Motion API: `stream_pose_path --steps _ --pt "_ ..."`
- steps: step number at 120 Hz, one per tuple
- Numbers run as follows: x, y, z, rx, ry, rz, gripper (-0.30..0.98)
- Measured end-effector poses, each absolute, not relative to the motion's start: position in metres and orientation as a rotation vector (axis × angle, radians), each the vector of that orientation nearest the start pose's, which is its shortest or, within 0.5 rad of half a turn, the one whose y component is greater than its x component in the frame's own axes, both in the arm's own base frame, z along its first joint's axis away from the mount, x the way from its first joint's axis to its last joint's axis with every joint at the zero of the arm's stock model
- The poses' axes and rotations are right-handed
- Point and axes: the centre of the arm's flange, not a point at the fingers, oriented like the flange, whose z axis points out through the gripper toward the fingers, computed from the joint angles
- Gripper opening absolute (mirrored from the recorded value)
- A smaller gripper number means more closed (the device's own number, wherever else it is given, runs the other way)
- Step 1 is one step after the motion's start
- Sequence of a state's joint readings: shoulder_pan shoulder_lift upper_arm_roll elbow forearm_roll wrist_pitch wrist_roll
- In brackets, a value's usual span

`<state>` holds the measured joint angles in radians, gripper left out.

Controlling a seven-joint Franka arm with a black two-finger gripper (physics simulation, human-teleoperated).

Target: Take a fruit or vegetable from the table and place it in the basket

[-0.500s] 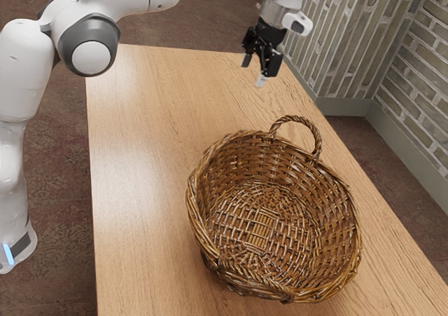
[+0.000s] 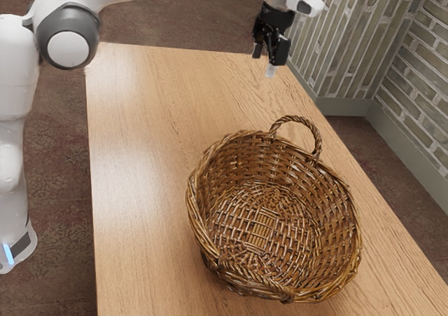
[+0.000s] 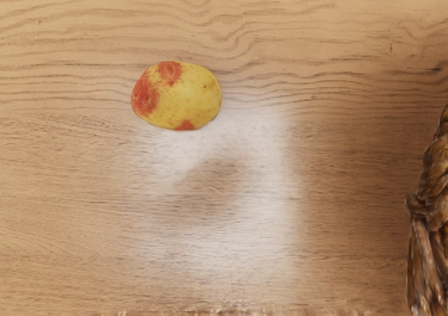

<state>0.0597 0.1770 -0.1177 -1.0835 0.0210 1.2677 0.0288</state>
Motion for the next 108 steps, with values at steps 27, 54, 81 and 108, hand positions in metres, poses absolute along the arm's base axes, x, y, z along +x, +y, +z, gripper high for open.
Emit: stream_pose_path --steps 27,54,81,108 --pt "0.576 0.016 0.669 -3.148 0.229 0.166 0.69" --pt "0.586 0.030 0.626 -3.140 0.593 0.166 0.69" --pt "0.614 0.026 0.583 -3.032 1.176 0.085 0.69" --pt "0.628 0.031 0.548 -2.875 1.560 0.052 0.69"
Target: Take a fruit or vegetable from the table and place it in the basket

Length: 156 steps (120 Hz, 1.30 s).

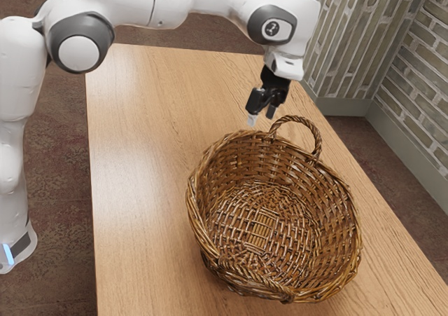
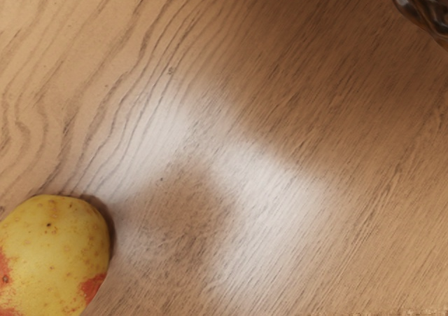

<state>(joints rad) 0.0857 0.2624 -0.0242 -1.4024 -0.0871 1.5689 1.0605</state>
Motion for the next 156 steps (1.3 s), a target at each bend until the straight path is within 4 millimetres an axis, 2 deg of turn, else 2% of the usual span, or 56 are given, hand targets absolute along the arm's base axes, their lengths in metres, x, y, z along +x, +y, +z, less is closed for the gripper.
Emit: stream_pose_path --steps 10,29,67,92,112,130,138,146,156 --pt "0.628 0.036 0.529 -2.836 1.664 0.065 0.69" --pt "0.630 0.047 0.510 -2.762 1.808 0.042 0.69" --pt "0.645 0.049 0.474 -2.637 2.019 0.020 0.69" --pt "0.649 0.056 0.462 -2.574 2.091 0.022 0.69" --pt "0.649 0.063 0.459 -2.466 2.110 0.125 0.69" --pt "0.653 0.069 0.448 -2.403 2.122 0.205 0.69" --pt "0.654 0.071 0.441 -2.389 2.130 0.226 0.73" --pt "0.656 0.072 0.439 -2.379 2.135 0.231 0.83" --pt "0.657 0.072 0.440 -2.372 2.139 0.224 0.85"
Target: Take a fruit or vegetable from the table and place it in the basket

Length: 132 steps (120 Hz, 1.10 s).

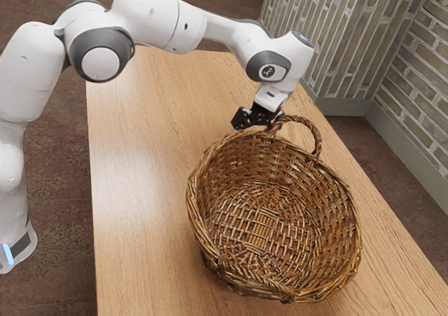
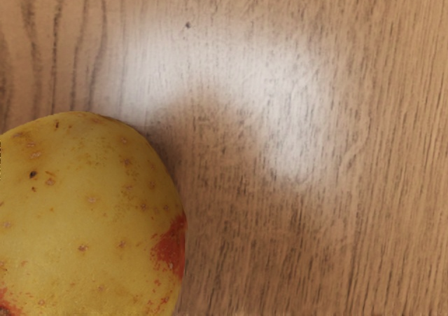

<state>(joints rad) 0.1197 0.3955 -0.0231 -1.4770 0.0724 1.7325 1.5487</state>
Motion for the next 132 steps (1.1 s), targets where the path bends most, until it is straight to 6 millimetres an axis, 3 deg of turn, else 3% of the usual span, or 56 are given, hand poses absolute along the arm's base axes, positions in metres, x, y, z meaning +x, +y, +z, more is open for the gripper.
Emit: stream_pose_path --steps 24,98,117,132 --pt "0.664 0.068 0.429 -2.400 2.157 0.149 0.69" --pt "0.672 0.058 0.417 -2.447 2.171 0.036 0.68" --pt "0.673 0.057 0.417 -2.449 2.165 0.027 0.41" --pt "0.674 0.058 0.418 -2.448 2.157 0.017 0.36"
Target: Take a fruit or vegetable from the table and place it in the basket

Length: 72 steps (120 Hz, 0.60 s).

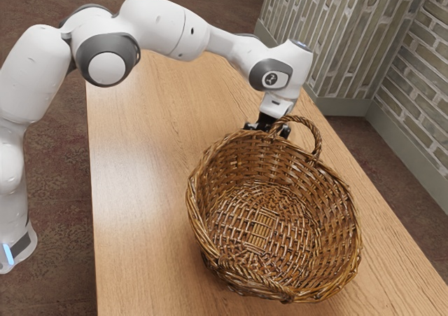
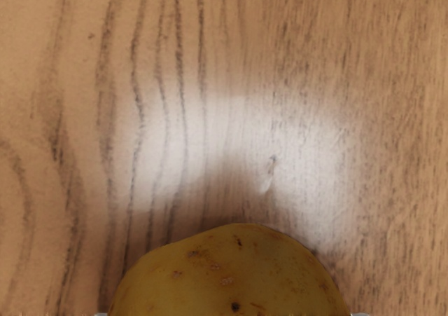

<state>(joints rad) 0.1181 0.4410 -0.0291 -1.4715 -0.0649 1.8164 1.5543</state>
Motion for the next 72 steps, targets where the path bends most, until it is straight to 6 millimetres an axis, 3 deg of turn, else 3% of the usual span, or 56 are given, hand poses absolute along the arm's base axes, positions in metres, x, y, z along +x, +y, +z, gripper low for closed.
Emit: stream_pose_path --steps 22,41,52,60,72 --pt "0.674 0.058 0.422 -2.445 2.146 0.006 0.36" --pt "0.676 0.060 0.441 -2.431 2.123 -0.034 0.35" --pt "0.679 0.063 0.464 -2.414 2.095 -0.078 0.36" --pt "0.679 0.077 0.477 -2.427 2.049 -0.101 0.35" --pt "0.680 0.097 0.531 -2.408 1.963 -0.187 0.35"
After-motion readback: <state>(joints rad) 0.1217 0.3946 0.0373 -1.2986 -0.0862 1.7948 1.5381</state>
